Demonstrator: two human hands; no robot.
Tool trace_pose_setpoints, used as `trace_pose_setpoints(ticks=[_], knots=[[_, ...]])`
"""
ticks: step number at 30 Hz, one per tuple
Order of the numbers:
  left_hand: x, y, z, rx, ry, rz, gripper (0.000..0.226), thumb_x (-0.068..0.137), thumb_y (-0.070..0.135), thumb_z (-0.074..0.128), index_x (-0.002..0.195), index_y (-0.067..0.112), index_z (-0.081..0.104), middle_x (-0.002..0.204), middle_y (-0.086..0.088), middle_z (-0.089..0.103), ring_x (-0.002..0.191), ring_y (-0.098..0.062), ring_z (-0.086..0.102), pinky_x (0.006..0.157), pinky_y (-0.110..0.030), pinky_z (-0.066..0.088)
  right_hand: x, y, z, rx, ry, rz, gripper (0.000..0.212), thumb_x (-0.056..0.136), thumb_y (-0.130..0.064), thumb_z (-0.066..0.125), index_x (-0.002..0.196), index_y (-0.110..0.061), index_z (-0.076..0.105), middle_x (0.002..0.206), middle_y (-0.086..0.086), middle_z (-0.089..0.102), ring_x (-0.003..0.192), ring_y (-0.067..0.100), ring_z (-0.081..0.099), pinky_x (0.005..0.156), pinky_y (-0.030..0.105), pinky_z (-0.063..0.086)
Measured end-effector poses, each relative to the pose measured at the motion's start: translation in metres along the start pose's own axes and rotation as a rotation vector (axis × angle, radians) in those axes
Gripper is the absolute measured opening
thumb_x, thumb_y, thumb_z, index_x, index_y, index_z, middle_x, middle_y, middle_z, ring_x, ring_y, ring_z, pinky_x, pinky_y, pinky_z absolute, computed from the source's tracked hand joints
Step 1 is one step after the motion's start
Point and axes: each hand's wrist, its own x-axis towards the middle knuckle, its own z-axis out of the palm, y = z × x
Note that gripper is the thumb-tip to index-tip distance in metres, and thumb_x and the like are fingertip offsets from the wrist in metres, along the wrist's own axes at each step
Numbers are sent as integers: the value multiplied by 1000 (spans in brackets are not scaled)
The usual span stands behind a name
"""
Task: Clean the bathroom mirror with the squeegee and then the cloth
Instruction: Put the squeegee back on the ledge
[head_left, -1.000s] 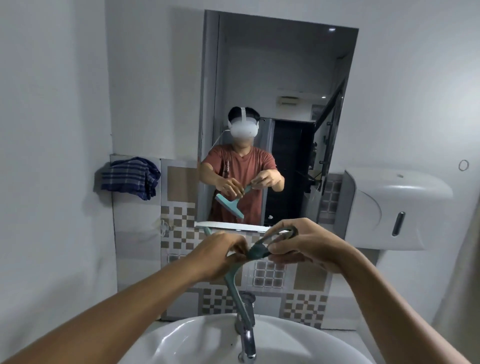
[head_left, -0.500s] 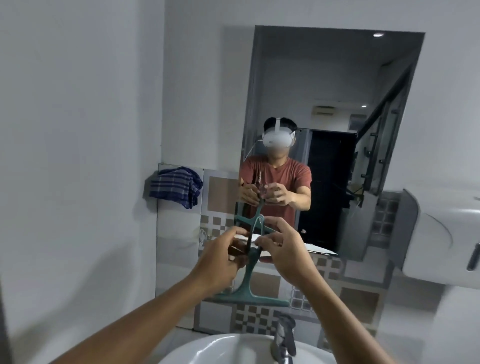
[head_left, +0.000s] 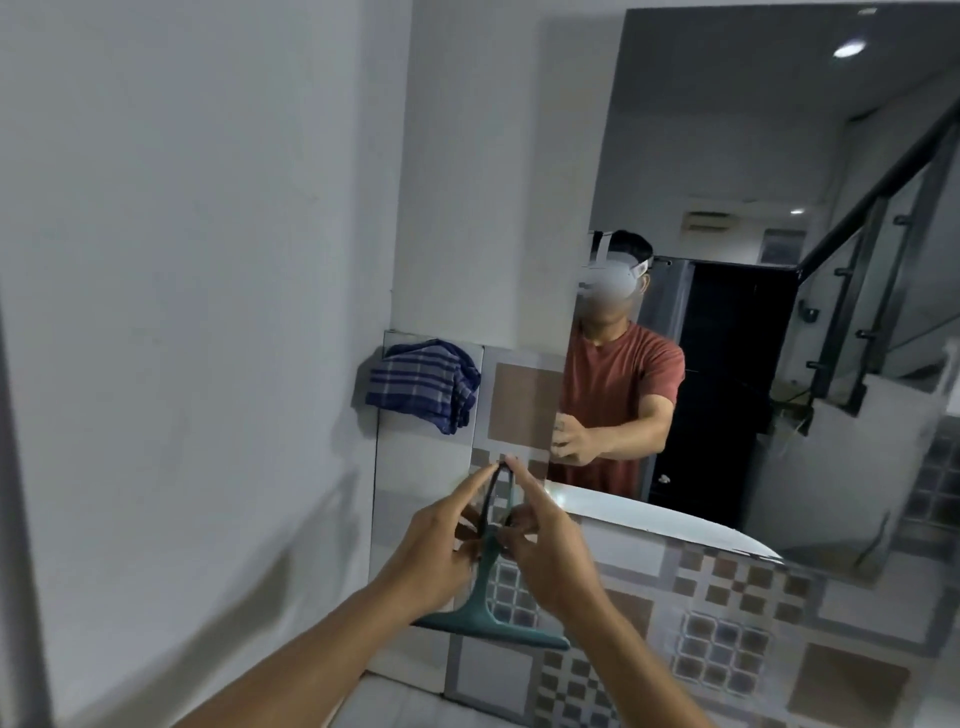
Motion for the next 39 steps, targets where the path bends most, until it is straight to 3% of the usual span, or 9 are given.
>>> trace_pose_setpoints(ticks=[3, 7, 12, 17, 21, 25, 31, 35, 39], knots=[[13, -27, 2, 15, 10, -29, 94, 91, 0, 67, 152, 53, 18, 109, 9, 60, 94, -10, 65, 96, -24, 54, 21, 10, 19, 55, 13, 27, 85, 95, 7, 58, 151, -49, 25, 99, -4, 66, 89, 7, 67, 76, 18, 58], [31, -58, 11, 36, 45, -10, 100, 91, 1, 67, 142, 66, 11, 107, 5, 63, 94, -11, 66, 92, -23, 55, 50, 30, 46, 78, 59, 71, 89, 94, 8, 58, 146, -57, 28, 96, -3, 66, 88, 13, 68, 82, 35, 61], [46, -88, 25, -1, 72, -72, 89, 91, 2, 66, 150, 53, 21, 111, 2, 61, 92, -10, 64, 91, -33, 58, 65, 44, 67, -27, 118, 73, 83, 97, 5, 54, 153, -50, 25, 125, -3, 59, 91, 6, 65, 77, 21, 59], [46, -107, 37, 68, 19, -114, 83, 95, 8, 63, 152, 47, 18, 120, 0, 61, 85, 1, 60, 83, -12, 53, 62, 61, 84, -62, 106, 106, 73, 101, 2, 49, 153, -45, 28, 141, 2, 54, 106, 14, 66, 86, 34, 61], [38, -120, 48, 91, 19, -136, 85, 95, 8, 63, 145, 55, 14, 120, 4, 59, 87, 3, 57, 94, -21, 54, 56, 70, 89, -125, 77, 128, 79, 100, 2, 52, 152, -48, 21, 141, 0, 55, 109, 12, 64, 89, 29, 59], [34, -120, 49, 44, 17, -155, 89, 94, 6, 64, 143, 62, 16, 123, 2, 59, 96, -4, 62, 92, -29, 57, 49, 73, 84, -164, 38, 90, 84, 98, 2, 54, 150, -54, 18, 135, -3, 60, 96, 6, 62, 74, 20, 58], [21, -95, 21, 196, 27, -136, 81, 92, 11, 67, 153, 44, 25, 113, 8, 55, 95, -4, 58, 81, -25, 58, 40, 51, 54, -206, 75, 16, 64, 102, -11, 50, 156, -38, 26, 148, -3, 51, 108, 10, 62, 84, 27, 57], [24, -62, -21, 375, 167, 62, 21, 98, 37, 56, 111, 27, 68, 85, 13, 69, 67, -2, 58, 62, -20, 52, 53, 14, 27, -249, 171, -148, 47, 104, -20, 48, 150, -27, 41, 147, -2, 53, 122, 15, 59, 97, 33, 54], [48, -19, -65, 495, 418, 338, 34, 98, 36, 50, 69, 23, 61, 53, 18, 40, 43, -4, 33, 48, -7, 19, 86, -32, 2, -292, 267, -295, 41, 105, -20, 45, 146, -19, 47, 136, 3, 58, 122, 20, 55, 92, 30, 47]])
